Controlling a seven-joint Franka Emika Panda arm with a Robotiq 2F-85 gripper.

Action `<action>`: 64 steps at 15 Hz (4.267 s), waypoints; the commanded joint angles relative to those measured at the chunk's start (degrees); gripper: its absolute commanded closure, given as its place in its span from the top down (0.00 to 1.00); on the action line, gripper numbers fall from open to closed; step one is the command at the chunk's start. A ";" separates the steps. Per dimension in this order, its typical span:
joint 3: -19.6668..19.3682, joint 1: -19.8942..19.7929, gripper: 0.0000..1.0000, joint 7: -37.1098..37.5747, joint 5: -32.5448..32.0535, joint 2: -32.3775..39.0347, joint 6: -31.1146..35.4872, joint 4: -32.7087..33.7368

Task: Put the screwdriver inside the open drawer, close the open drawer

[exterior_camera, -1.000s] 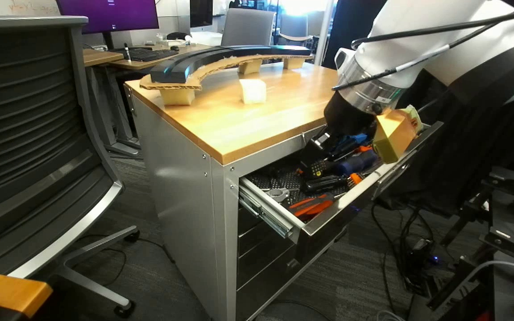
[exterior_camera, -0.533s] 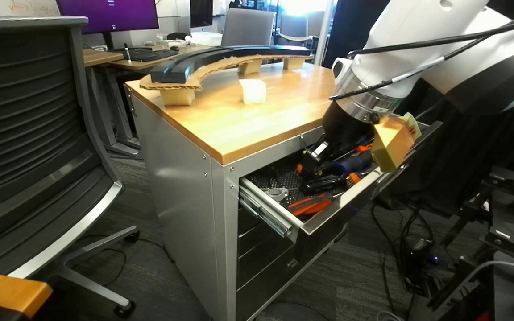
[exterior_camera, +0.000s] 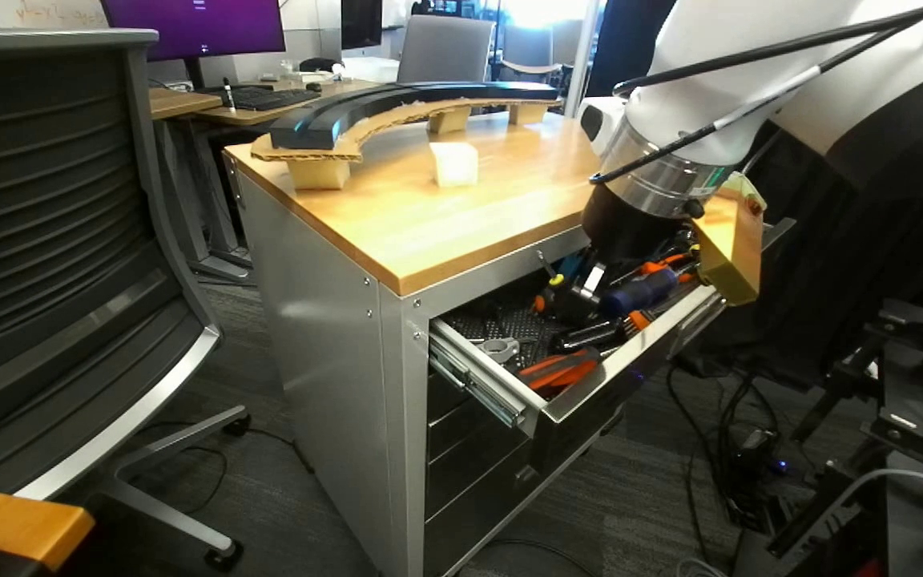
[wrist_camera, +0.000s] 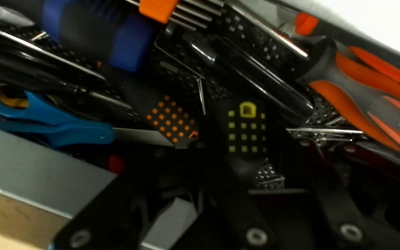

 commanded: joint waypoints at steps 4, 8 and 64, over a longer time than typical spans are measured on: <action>1.86 -0.08 0.99 -8.52 -0.13 -4.70 -8.66 1.07; 3.29 -1.76 1.00 -12.07 4.22 -6.09 -12.15 1.23; 6.64 -9.98 1.00 -22.45 44.11 -19.76 -14.04 -5.48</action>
